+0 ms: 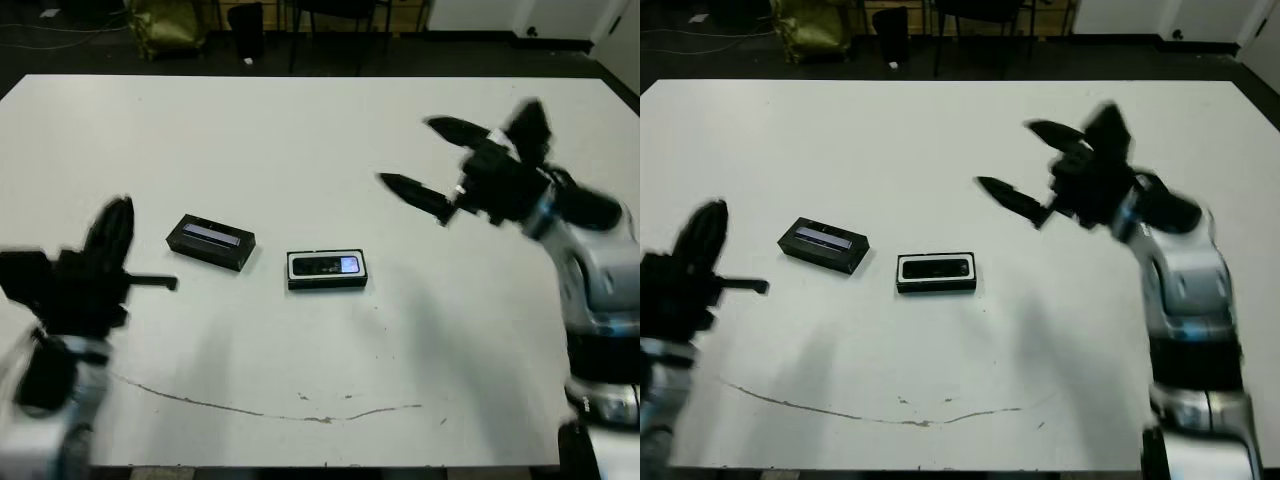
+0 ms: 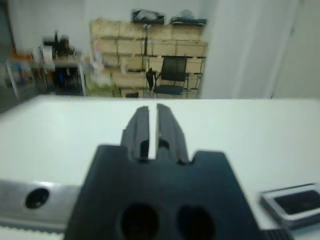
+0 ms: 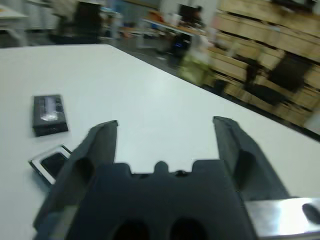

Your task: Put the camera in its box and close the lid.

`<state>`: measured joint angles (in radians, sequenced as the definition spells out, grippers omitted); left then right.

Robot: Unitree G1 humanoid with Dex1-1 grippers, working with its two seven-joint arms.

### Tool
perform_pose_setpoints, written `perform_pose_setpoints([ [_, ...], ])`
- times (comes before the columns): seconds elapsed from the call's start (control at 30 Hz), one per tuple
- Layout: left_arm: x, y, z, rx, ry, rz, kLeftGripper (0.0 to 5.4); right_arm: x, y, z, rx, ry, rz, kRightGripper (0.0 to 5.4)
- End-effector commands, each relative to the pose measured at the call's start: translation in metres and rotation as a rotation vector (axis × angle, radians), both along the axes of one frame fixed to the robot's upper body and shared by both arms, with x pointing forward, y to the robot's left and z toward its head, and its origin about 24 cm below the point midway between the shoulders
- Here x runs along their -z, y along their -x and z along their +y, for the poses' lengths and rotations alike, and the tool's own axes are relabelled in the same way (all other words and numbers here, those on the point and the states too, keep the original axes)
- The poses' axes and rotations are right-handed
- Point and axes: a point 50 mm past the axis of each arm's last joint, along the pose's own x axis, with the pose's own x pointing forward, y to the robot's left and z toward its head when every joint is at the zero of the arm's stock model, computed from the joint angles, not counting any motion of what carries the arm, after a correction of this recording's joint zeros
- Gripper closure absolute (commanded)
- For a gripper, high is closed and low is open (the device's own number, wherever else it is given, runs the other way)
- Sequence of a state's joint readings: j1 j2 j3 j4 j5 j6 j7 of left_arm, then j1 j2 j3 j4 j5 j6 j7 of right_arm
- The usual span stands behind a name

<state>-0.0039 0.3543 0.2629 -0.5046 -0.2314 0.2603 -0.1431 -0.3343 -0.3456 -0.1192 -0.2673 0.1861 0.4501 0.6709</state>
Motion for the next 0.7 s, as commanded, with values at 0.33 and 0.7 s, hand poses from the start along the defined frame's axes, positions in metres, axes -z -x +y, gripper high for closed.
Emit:
perform_pose_setpoints([
  [0.33,-0.037,-0.099,-0.005,0.204,-0.586,0.189,5.4,0.046,0.057,-0.004,0.161,-0.127,0.001,4.07],
  [0.7,-0.05,-0.161,-0.038,0.576,-0.967,0.61,5.4,0.047,0.063,-0.005,0.131,-0.099,-0.001,5.39],
])
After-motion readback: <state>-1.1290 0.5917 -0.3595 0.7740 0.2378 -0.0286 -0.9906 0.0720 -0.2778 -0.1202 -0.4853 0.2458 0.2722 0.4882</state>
